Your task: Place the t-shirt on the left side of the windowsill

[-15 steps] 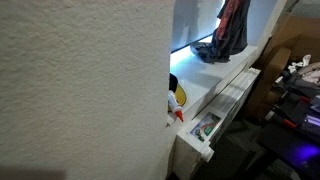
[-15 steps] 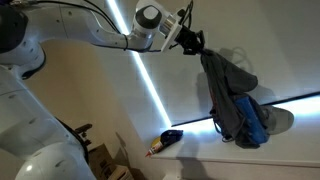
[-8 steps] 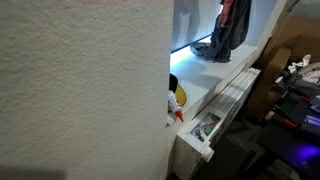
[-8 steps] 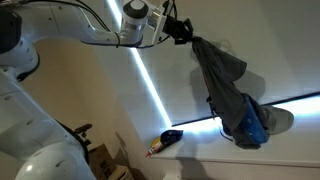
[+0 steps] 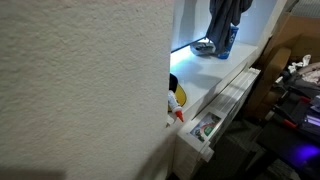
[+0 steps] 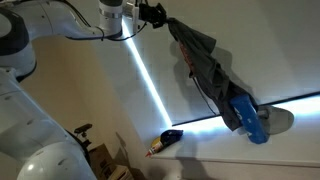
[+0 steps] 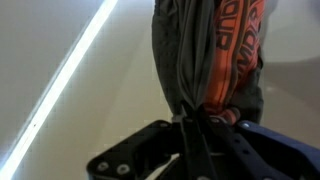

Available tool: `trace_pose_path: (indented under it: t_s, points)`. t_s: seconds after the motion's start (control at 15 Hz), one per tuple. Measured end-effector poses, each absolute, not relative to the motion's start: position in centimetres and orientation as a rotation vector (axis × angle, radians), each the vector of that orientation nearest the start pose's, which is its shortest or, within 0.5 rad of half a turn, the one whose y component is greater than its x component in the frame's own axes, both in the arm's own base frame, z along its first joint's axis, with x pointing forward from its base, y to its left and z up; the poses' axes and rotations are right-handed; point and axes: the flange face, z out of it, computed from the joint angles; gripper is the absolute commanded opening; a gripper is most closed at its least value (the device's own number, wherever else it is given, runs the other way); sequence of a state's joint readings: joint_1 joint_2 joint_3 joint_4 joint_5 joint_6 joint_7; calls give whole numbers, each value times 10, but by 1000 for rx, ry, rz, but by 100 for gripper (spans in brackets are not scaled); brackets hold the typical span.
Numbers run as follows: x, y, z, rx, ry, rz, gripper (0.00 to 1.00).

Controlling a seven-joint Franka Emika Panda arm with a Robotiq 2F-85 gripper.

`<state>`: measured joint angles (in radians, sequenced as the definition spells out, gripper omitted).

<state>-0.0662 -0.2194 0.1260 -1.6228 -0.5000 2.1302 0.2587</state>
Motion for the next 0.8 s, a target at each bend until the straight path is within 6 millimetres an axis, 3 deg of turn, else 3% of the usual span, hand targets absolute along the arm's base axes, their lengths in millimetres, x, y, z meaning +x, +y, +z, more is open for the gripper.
trace_pose_path:
  t_s: [0.2, 0.4, 0.53, 0.8]
  points:
    - [496, 73, 830, -3241, 159, -1478, 1]
    - [494, 121, 847, -3231, 87, -1544, 1]
    - [506, 149, 842, -3218, -13, -1546, 1]
    - [540, 194, 812, -3145, -247, -1538, 1]
